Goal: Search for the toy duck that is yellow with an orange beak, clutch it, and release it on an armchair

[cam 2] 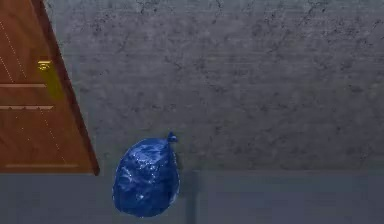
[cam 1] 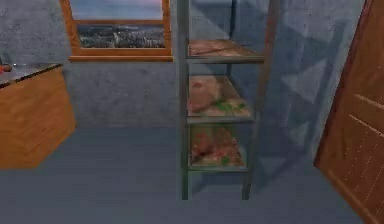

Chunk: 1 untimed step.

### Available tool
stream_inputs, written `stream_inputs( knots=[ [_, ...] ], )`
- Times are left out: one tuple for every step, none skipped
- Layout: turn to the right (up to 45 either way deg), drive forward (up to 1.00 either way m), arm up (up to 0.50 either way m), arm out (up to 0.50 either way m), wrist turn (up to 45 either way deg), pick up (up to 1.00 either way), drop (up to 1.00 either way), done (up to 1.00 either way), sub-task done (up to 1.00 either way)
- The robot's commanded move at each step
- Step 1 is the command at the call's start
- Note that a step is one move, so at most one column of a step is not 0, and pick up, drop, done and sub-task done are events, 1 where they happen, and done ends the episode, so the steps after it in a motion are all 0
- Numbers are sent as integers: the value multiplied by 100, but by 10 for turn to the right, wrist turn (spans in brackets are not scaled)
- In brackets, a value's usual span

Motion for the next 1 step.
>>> stream_inputs(
  knots=[
    [-450,0,0,0,0,0,0,0,0]
  ],
)
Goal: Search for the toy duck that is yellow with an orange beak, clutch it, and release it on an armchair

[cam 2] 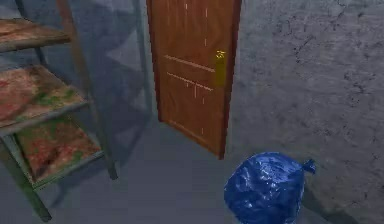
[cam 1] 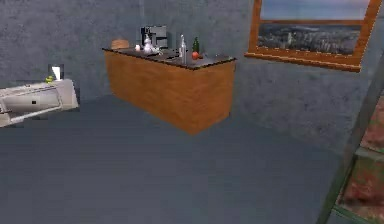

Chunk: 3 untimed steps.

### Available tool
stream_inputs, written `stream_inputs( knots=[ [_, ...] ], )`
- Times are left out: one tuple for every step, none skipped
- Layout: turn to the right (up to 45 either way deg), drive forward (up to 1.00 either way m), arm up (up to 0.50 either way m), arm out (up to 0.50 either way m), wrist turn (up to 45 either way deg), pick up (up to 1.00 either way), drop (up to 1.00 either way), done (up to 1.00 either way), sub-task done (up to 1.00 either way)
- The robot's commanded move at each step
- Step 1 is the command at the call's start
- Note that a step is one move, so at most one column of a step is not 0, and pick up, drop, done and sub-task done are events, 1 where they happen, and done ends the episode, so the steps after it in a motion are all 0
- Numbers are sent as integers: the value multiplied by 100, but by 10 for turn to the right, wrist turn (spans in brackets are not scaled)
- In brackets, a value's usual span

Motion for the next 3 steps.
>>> stream_inputs(
  knots=[
    [-390,0,0,0,0,0,0,0,0],
    [0,100,0,0,0,0,0,0,0],
    [0,100,0,0,0,0,0,0,0]
  ],
)
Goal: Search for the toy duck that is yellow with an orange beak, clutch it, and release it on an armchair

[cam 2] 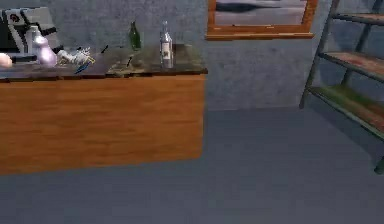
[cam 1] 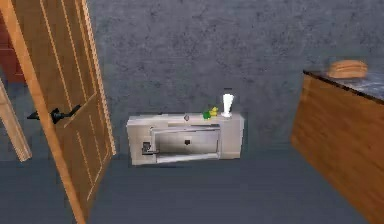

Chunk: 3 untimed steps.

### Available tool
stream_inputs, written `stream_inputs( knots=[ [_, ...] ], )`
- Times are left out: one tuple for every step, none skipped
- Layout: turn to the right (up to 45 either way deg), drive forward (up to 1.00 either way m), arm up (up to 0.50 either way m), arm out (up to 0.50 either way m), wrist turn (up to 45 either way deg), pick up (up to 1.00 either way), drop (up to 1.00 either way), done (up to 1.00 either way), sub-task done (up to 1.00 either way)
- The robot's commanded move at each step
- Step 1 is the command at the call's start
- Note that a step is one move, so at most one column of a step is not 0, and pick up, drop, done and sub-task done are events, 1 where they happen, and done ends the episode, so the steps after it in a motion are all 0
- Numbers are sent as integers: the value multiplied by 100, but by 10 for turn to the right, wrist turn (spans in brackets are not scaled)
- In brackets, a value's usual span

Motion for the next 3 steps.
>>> stream_inputs(
  knots=[
    [0,100,0,0,0,0,0,0,0],
    [-120,0,0,0,0,0,0,0,0],
    [0,25,0,0,0,0,0,0,0]
  ],
)
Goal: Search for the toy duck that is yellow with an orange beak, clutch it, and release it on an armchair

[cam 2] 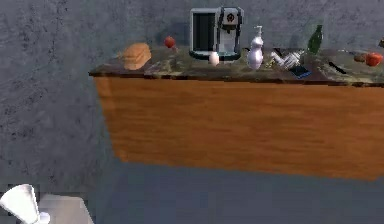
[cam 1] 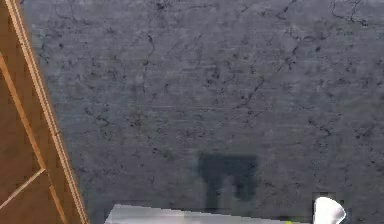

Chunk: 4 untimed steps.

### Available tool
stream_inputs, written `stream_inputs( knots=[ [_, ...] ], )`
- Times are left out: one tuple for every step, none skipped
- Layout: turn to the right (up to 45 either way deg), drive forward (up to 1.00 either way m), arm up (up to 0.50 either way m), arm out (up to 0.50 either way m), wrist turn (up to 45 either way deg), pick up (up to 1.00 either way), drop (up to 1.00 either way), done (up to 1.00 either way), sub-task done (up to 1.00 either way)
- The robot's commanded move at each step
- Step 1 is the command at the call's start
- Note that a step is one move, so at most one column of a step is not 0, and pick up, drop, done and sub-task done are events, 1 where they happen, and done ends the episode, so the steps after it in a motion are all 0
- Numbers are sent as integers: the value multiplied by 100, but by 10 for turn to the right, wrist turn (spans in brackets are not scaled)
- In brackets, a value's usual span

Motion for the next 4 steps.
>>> stream_inputs(
  knots=[
    [-450,0,0,0,0,0,0,0,0],
    [-90,0,0,0,0,0,0,0,0],
    [0,0,50,0,0,0,0,0,0],
    [0,0,12,0,0,0,0,0,0]
  ],
)
